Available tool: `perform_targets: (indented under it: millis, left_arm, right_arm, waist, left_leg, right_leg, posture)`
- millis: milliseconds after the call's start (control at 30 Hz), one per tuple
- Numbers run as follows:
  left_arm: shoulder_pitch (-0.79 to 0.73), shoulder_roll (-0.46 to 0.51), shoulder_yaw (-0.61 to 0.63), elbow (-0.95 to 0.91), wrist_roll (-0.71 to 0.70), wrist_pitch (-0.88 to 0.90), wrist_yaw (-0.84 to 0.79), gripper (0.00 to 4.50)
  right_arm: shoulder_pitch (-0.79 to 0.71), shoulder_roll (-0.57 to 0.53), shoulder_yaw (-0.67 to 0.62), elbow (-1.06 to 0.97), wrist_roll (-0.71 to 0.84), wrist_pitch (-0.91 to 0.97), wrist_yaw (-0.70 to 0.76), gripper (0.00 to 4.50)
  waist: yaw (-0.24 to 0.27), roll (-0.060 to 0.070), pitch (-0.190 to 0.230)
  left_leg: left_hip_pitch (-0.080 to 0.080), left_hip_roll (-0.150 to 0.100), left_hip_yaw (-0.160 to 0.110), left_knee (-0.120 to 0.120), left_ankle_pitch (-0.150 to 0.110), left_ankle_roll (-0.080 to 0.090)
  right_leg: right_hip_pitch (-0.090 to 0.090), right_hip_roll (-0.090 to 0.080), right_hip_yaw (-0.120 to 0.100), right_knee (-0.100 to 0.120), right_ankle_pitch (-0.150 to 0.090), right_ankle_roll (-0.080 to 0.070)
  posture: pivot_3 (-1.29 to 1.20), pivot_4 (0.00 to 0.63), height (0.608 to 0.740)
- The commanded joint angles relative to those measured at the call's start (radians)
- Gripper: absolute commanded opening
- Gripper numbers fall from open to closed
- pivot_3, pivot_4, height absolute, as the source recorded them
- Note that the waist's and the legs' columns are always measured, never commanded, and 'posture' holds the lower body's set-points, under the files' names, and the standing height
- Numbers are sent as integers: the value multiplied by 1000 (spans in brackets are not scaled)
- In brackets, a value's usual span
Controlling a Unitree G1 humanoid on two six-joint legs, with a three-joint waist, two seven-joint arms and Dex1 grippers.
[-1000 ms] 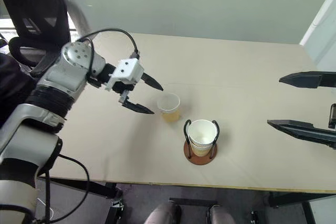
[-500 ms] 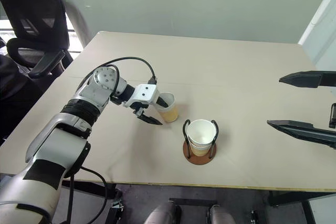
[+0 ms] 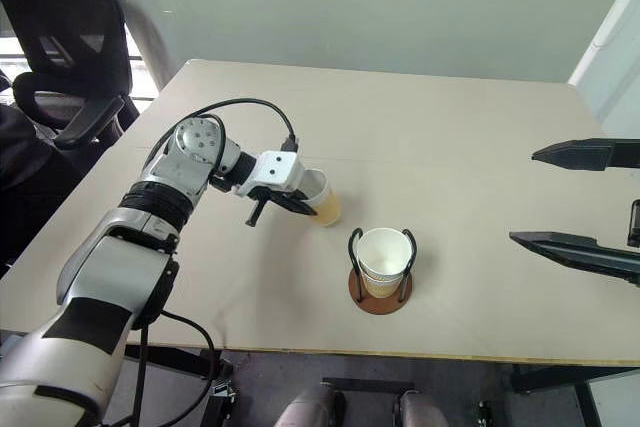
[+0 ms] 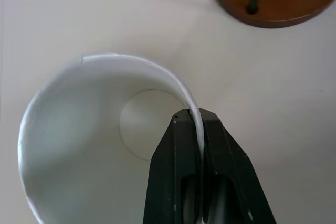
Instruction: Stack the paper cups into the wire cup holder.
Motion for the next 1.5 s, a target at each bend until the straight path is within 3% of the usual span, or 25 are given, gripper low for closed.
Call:
perform_targets:
  millis: [33, 200, 300, 400, 533, 933, 1067, 1500]
  left_arm:
    - [-32, 68, -65, -126, -126, 54, -42, 40]
    - [-179, 220, -214, -453, -541, 307, -42, 40]
    - [-254, 274, -293, -579, -741, 355, -42, 40]
    - [-287, 304, -387, -681, -865, 341, -42, 40]
    - [-328, 324, -518, -799, -976, 304, -42, 40]
    - [-417, 274, -818, -758, -979, 150, -42, 40]
    - [-421, 225, -849, -685, -966, 121, -42, 40]
    - [-426, 192, -913, -641, -961, 76, -42, 40]
  right_arm:
    - [-8, -9, -33, 3, -8, -14, 5, 4500]
    - [20, -21, -80, 2, -24, 11, 57, 4500]
    - [45, -29, -115, 5, -49, 16, 103, 4500]
    - [42, -40, -135, 12, -64, 19, 113, 4500]
    - [41, -37, -148, -5, -72, 35, 103, 4500]
    - [48, -14, -219, -70, -47, 109, 77, 4500]
    - [54, -8, -240, -89, -41, 131, 72, 4500]
    - [63, 0, -270, -123, -17, 171, 42, 4500]
  waist:
    - [0, 0, 0]
    - [3, -3, 1]
    - [4, -1, 0]
    - [1, 6, -4]
    - [-1, 6, -1]
    - [-7, 7, -1]
    - [-7, 7, -1]
    - [-8, 7, -1]
  left_leg:
    - [0, 0, 0, 0, 0, 0]
    - [-2, 0, 0, 0, 0, 0]
    - [-7, -1, 0, 1, 0, 0]
    - [-4, -4, 3, 0, -3, 5]
    - [0, -3, 6, -1, -3, 5]
    - [2, -2, 9, 0, -3, 5]
    - [1, -2, 11, 0, -3, 5]
    - [4, -3, 19, 0, -8, 11]
  right_leg:
    - [0, 0, 0, 0, 0, 0]
    - [-2, 0, 0, 0, 0, 0]
    - [-5, -2, -1, -2, 2, 1]
    - [-3, -7, 0, -2, 0, 2]
    - [-1, -7, 0, 0, -2, 1]
    - [0, -7, 3, 0, -2, 1]
    - [0, -7, 4, 0, -2, 1]
    - [-1, -6, 16, 0, -5, 8]
  posture:
    - [0, 150, 740]
    - [0, 150, 740]
    - [0, 150, 740]
    - [0, 150, 740]
    - [0, 150, 740]
    - [0, 150, 740]
    - [0, 150, 740]
    - [0, 150, 740]
